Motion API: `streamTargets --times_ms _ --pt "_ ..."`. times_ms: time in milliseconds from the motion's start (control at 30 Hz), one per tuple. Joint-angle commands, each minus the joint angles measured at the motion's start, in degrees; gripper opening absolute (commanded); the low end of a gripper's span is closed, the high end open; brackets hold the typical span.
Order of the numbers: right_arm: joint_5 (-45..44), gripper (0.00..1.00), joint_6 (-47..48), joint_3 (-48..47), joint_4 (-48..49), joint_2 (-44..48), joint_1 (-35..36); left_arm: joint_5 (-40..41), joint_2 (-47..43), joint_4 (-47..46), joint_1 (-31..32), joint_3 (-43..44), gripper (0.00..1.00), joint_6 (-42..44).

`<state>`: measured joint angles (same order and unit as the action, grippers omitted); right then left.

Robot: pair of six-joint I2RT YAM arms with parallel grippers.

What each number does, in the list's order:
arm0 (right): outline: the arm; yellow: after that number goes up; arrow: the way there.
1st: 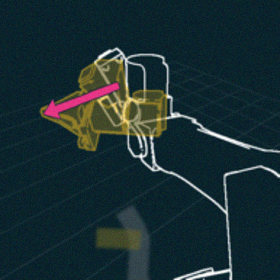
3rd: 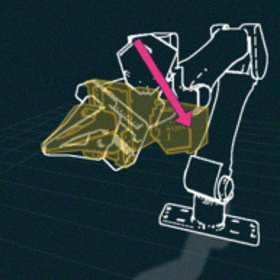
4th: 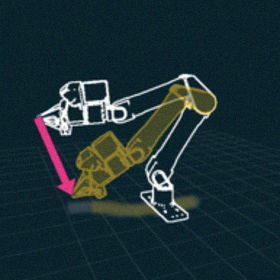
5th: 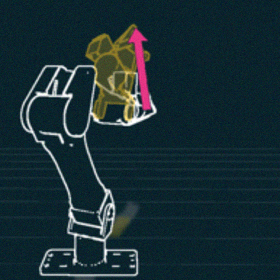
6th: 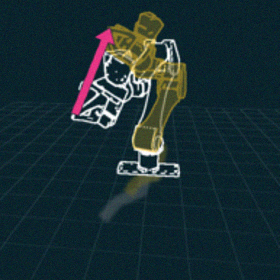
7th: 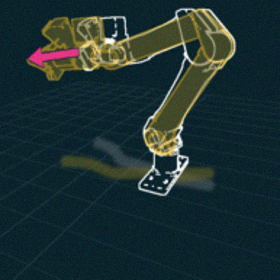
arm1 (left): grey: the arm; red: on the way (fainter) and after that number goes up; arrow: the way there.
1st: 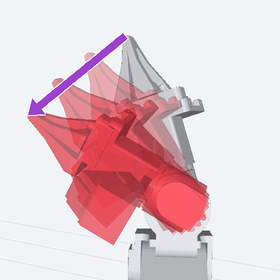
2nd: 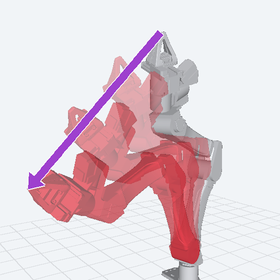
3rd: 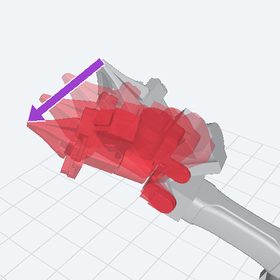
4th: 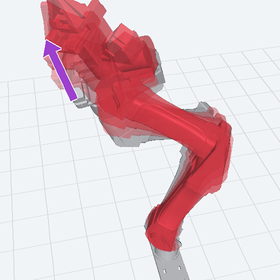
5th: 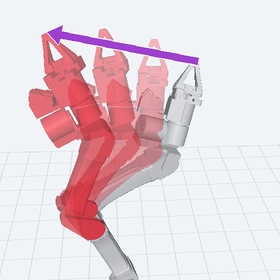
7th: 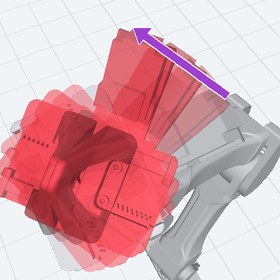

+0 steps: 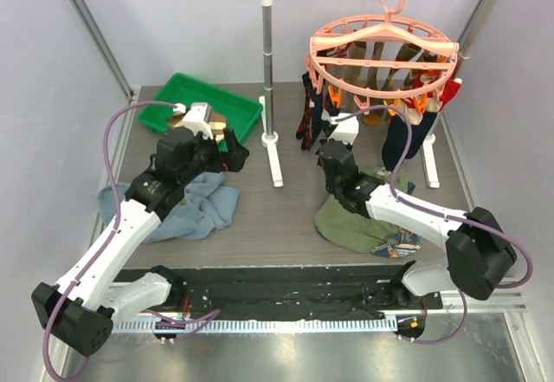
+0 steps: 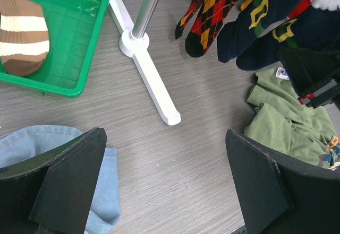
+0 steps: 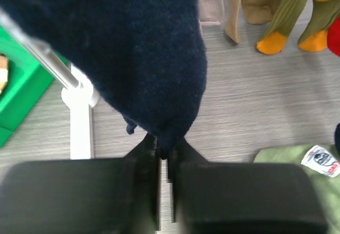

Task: Remove the socks clipped to the hanger

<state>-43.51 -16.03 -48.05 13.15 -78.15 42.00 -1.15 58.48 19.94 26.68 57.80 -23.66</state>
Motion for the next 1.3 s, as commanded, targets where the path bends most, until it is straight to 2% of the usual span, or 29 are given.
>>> streamTargets --times_ms 0,100,233,400,633,867,1033,1267 --pt "1.31 0.01 0.83 -4.33 -1.18 2.20 0.28 -0.70 -0.21 -2.28 0.39 1.96 1.00 1.95" --pt "5.97 0.01 0.74 -3.37 -3.91 5.71 0.28 -1.75 1.02 -0.53 0.48 5.38 1.00 1.95" --pt "9.49 0.01 0.65 -2.57 -6.55 8.79 0.19 -7.54 4.09 0.36 0.57 12.06 1.00 -0.85" --pt "14.85 0.01 -0.31 -2.05 -8.14 11.44 0.19 -12.82 11.56 0.80 1.62 24.01 1.00 -5.08" --pt "19.42 0.01 -1.90 -0.91 -8.05 12.67 0.19 -10.11 22.10 2.47 5.31 40.26 0.95 -5.87" --pt "20.91 0.01 -3.04 1.38 -7.52 15.92 0.19 -10.80 32.21 2.64 8.48 50.29 0.89 -5.70" --pt "22.59 0.01 -4.27 2.00 -7.26 17.24 0.19 -9.93 39.50 7.12 11.20 59.69 0.84 -4.29" --pt "22.94 0.01 -4.62 2.44 -7.17 17.77 0.19 -9.05 44.08 7.74 13.49 63.75 0.81 -3.76"
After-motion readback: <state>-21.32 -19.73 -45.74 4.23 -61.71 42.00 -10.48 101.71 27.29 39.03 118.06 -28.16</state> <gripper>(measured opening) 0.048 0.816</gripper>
